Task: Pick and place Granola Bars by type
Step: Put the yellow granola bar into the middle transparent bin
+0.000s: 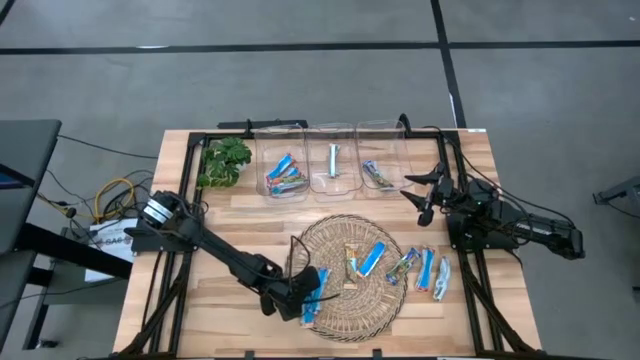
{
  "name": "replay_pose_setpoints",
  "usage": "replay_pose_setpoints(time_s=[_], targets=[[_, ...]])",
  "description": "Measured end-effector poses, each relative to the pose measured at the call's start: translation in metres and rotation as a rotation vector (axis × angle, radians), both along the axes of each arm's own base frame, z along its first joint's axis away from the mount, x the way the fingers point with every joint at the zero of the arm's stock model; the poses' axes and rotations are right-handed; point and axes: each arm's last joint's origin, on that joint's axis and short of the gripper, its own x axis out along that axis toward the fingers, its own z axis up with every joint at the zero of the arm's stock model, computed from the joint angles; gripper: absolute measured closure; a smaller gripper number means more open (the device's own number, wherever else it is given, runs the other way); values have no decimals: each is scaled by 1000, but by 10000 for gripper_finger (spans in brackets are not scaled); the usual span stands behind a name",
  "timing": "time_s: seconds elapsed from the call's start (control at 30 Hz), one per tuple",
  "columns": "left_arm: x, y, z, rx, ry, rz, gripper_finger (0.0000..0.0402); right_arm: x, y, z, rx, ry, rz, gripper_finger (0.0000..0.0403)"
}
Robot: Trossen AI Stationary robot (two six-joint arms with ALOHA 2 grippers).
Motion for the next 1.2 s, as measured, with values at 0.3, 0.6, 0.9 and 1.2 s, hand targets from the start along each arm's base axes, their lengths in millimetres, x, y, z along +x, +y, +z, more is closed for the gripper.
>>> replay_pose_setpoints(time_s=[0.3,0.6,0.9,1.2], targets=[[0,0,0,-31,13,43,309,0,0,-1,2,7,2,188],[3,-2,4,-122,17,167,390,0,0,-1,2,7,2,188],[37,-1,49,-353,-71,395,399,0,0,-1,2,7,2,188],[78,13,133,-663,-236,586,398,0,0,-1,2,8,2,188]])
